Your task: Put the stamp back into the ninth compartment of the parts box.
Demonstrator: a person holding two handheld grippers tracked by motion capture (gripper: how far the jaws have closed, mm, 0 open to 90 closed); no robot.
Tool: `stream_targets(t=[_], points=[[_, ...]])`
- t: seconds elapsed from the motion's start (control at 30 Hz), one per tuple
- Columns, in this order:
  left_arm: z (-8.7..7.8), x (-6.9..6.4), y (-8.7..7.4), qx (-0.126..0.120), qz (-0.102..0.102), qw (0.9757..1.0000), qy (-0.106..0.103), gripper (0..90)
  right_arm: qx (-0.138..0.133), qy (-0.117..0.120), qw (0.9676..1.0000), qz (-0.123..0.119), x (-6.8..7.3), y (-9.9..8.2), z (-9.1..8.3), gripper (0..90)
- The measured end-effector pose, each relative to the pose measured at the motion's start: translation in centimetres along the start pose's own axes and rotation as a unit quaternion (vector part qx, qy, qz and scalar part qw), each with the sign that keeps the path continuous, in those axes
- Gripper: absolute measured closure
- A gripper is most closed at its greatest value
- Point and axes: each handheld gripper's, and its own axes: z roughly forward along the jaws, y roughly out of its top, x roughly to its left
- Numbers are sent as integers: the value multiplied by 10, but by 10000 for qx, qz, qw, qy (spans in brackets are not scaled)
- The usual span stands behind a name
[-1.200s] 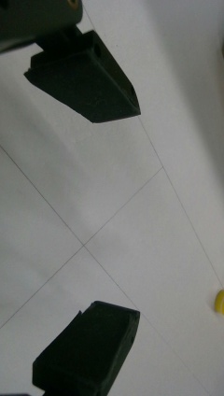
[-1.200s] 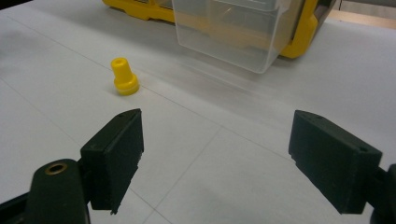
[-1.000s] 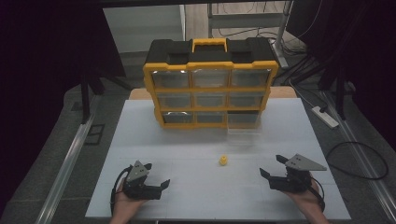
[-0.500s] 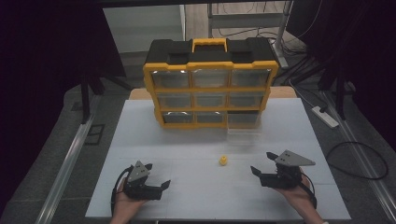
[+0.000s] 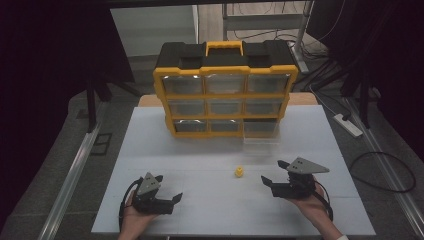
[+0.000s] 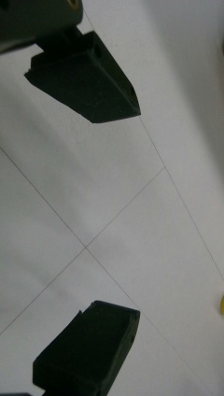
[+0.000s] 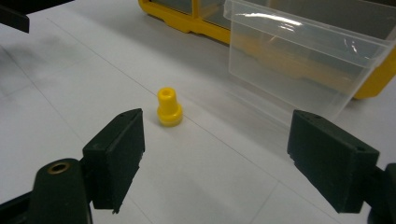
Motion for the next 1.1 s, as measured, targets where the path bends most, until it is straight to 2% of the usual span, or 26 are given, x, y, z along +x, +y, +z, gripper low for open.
stream_targets(t=[0.77, 0.93, 1.1], points=[[1, -1, 0, 39, 36, 10000, -5, 59, 2, 299, 9994, -185, 16, 24, 31, 193], [0, -1, -1, 33, 40, 10000, -10, 59, 79, 408, 9988, -267, 23, 30, 45, 193], [0, -1, -1, 21, 43, 10000, -15, 59, 138, 486, 9984, -259, 22, 33, 51, 193]])
